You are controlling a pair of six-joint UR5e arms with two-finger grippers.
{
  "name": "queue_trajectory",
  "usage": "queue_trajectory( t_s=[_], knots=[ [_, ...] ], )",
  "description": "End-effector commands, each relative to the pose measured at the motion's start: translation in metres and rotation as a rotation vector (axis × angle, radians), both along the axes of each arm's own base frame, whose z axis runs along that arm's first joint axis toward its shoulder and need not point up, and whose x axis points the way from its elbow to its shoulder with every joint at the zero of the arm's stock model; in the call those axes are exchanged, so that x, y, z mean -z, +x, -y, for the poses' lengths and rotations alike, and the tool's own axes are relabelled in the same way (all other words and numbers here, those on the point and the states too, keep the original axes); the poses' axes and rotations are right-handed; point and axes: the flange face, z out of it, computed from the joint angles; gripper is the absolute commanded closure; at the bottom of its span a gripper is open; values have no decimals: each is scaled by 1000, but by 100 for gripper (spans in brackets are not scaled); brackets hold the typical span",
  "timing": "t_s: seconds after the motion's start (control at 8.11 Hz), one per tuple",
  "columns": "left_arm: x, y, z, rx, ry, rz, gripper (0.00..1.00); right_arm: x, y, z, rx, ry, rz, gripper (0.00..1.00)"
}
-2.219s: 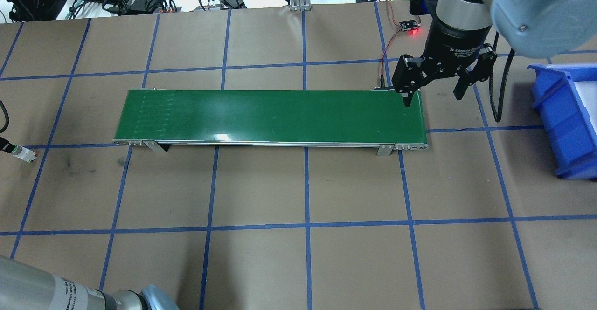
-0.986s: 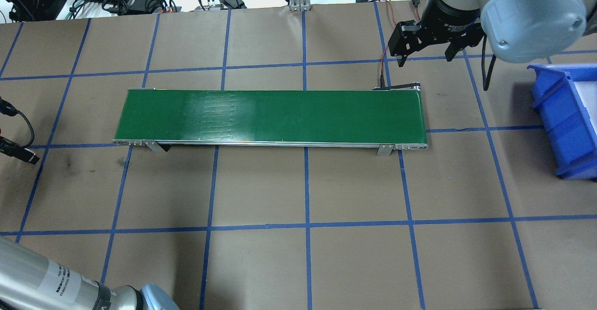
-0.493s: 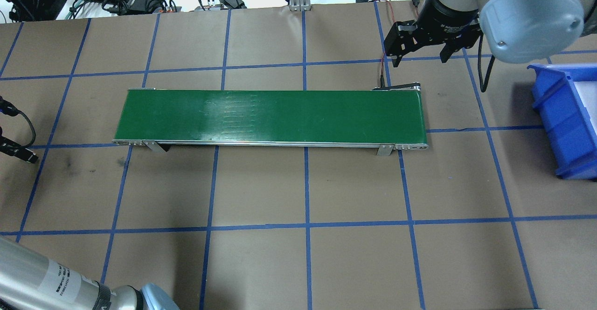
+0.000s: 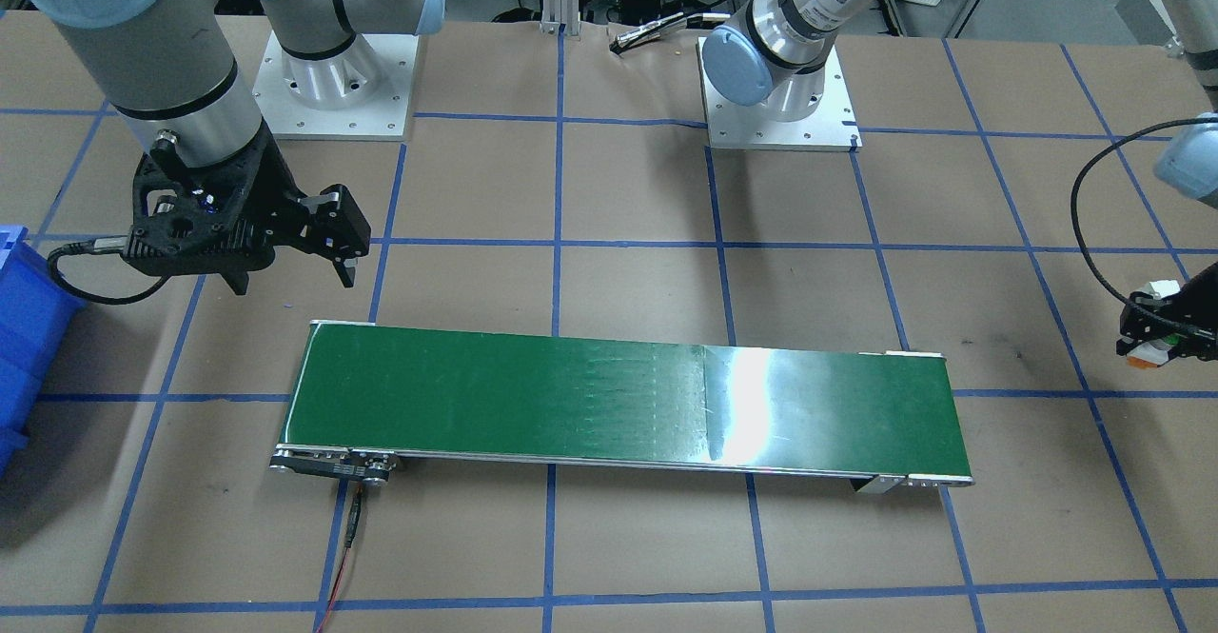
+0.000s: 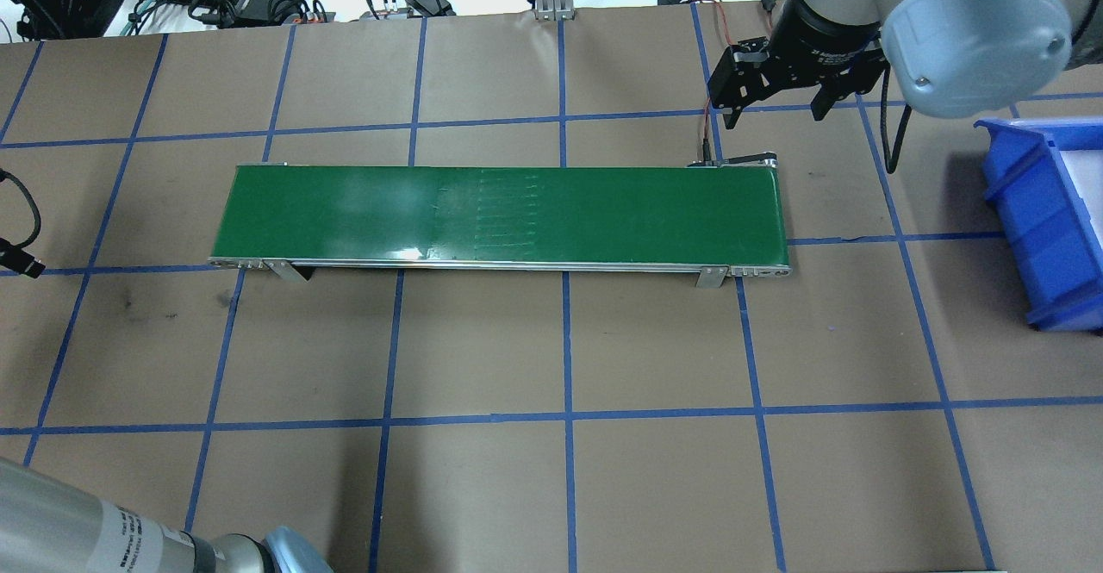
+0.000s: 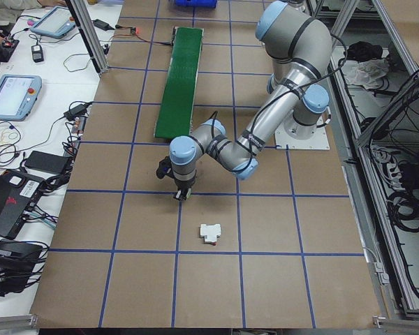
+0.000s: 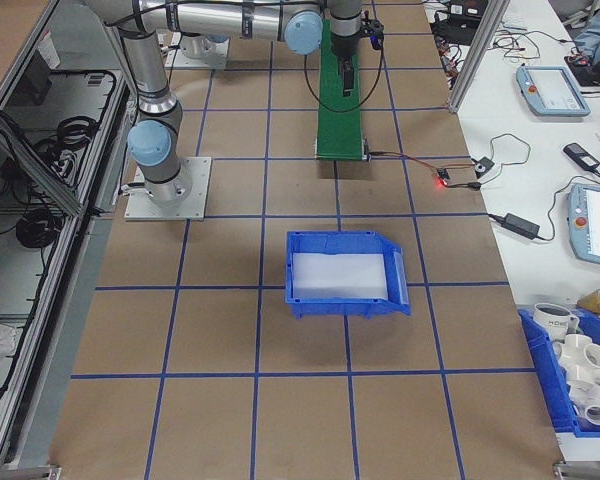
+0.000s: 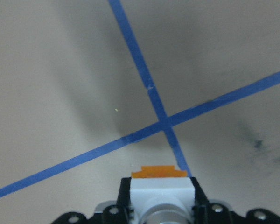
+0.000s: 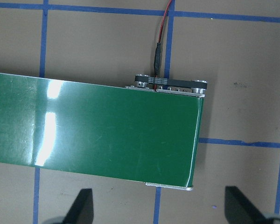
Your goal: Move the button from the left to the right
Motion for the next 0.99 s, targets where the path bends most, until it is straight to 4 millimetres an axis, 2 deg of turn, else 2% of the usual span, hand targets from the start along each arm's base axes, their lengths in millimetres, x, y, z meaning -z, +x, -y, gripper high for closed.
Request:
queue_trajectory(
  t_s=[0.0, 0.12, 0.25, 0.37, 0.49, 0.74, 0.86],
  knots=[
    [-93, -96, 10, -9, -16, -32, 100, 2, 0, 1, 0, 4, 0, 0],
    [-112, -134, 20, -52, -42, -17, 100, 4, -2, 3, 0, 5, -2, 0],
    [-117, -171, 33, -115, -52, -22, 100, 4, -2, 3, 0, 2, 0, 0],
    [-108, -208, 46, -176, -43, -42, 100, 3, -2, 3, 0, 1, -1, 0],
    [-103, -235, 55, -237, -43, -48, 100, 7, -2, 6, 2, 2, 4, 0],
    [-86, -260, 65, -262, -19, -59, 100, 6, -2, 9, 2, -19, 5, 0],
    [-85, -277, 68, -277, -19, -61, 100, 3, -2, 11, 2, -39, 5, 0]
  ],
)
